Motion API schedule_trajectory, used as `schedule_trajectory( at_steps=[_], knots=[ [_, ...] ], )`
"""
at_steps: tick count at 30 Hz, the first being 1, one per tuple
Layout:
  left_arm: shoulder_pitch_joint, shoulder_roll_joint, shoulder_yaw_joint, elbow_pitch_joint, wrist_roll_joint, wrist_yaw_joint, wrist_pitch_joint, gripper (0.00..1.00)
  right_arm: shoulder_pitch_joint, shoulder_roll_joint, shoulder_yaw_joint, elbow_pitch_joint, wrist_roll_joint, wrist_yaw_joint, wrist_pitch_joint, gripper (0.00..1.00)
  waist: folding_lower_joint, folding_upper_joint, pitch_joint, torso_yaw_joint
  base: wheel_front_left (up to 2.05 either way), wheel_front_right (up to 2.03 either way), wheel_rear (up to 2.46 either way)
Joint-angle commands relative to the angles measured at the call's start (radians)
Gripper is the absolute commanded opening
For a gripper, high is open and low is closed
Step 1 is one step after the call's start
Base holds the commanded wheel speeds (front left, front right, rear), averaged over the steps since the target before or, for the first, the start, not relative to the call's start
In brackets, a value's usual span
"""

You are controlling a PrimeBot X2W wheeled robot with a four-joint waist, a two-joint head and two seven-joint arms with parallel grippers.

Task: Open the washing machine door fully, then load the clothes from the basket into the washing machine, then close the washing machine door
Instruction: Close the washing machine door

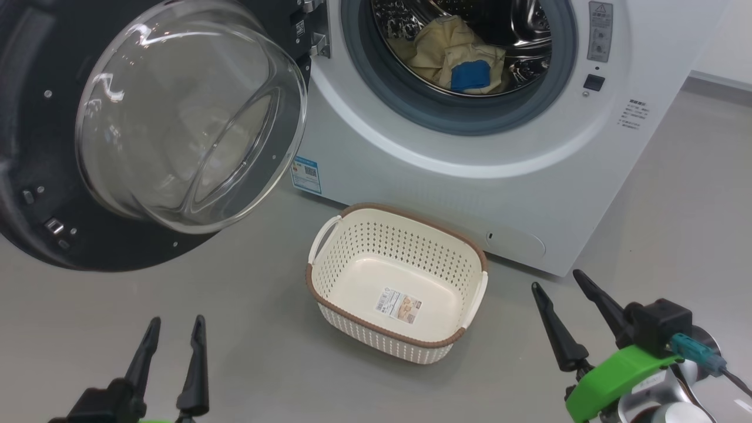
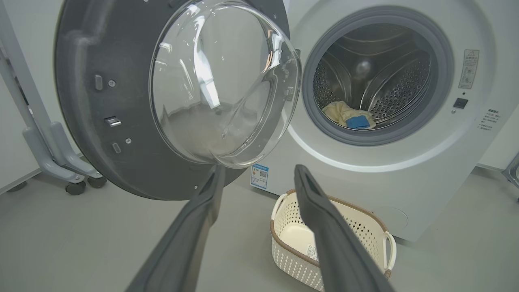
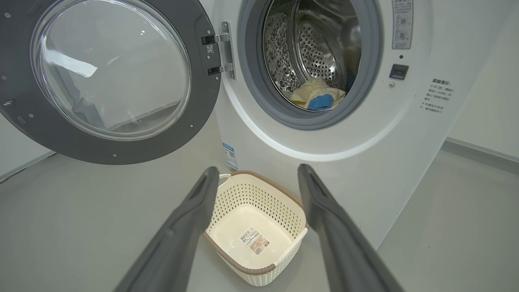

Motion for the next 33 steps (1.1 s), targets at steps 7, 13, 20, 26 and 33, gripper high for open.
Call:
schedule_trajectory(
  at_steps=[7,13,20,26,33],
  knots=[
    [-0.086,0.036,0.056,-0.048,0.001,0.169,-0.013,0.00,-0.045,-0.007,0.009,-0.036,0.004,-0.003,-0.002,1.00,-0.0001,0.0000,0.007,-0.002,0.00,0.00,0.00],
    [-0.146,0.057,0.102,-0.081,-0.018,0.133,-0.018,0.00,-0.049,-0.007,0.003,-0.043,-0.001,-0.003,0.003,1.00,-0.0001,0.0000,0.016,0.002,0.00,0.00,0.00],
    [-0.244,0.093,0.216,-0.109,-0.119,0.058,-0.020,0.00,-0.047,-0.007,0.001,-0.047,-0.004,-0.003,0.007,1.00,-0.0001,0.0000,0.016,0.002,0.00,0.00,0.00],
    [-0.335,0.129,0.292,-0.089,-0.220,-0.023,-0.013,0.00,-0.044,-0.007,0.001,-0.048,0.000,-0.003,0.008,1.00,-0.0001,0.0000,0.014,-0.003,0.00,0.00,0.00],
    [-0.478,0.177,0.386,0.048,-0.395,-0.154,0.033,0.00,-0.042,-0.007,0.010,-0.047,0.002,-0.003,0.009,1.00,-0.0001,0.0000,0.012,-0.021,0.00,0.00,0.00]
  ],
)
